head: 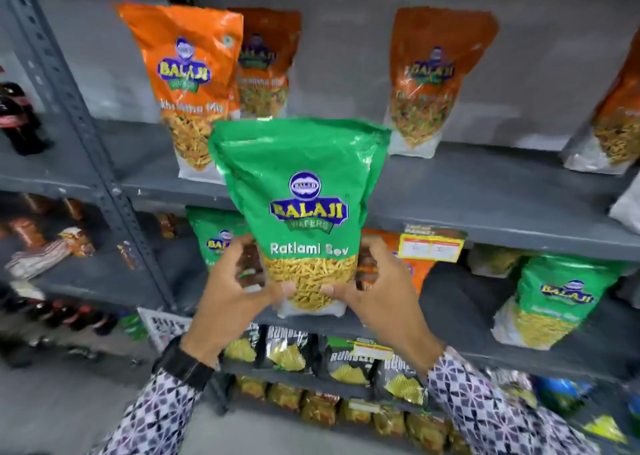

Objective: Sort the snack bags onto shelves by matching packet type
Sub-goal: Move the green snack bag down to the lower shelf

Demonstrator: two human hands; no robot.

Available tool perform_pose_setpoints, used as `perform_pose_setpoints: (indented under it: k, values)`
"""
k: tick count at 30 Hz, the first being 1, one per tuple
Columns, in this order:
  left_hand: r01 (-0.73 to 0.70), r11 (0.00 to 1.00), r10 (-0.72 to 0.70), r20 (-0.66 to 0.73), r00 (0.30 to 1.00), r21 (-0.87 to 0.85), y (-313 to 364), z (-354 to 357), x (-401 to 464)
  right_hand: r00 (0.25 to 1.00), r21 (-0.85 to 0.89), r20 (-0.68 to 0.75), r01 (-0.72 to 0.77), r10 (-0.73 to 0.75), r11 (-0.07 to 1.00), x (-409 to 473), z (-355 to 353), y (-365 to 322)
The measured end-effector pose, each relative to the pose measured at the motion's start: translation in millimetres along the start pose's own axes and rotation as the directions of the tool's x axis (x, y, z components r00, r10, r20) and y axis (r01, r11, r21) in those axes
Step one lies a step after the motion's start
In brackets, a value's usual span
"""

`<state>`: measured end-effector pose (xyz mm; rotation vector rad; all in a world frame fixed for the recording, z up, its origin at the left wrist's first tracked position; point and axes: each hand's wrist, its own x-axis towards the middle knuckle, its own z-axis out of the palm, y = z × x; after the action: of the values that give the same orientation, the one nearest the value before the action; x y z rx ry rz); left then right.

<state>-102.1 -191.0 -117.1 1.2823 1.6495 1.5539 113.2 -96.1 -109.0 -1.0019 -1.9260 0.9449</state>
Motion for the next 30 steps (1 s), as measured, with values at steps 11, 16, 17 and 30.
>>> perform_pose_setpoints:
  k: [11, 16, 17, 30]
  values:
    - [0.336, 0.931, -0.343, 0.026, 0.939, 0.144, -151, 6, 12, 0.926, -0.135, 0.189, -0.304, 0.326, 0.943, 15, 110, 127]
    - [0.378, 0.889, -0.402, 0.046, 0.914, 0.258, -157, 29, 67, 0.921, -0.184, 0.139, -0.336, 0.363, 0.924, 69, 118, 148]
    - [0.381, 0.884, -0.406, 0.041, 0.913, 0.27, -158, 33, 76, 0.92, -0.188, 0.127, -0.345, 0.371, 0.919, 79, 118, 153]
    - [0.348, 0.891, -0.367, 0.012, 0.93, 0.293, -202, 63, 111, 0.886, -0.147, 0.081, -0.442, 0.456, 0.885, 114, 134, 205]
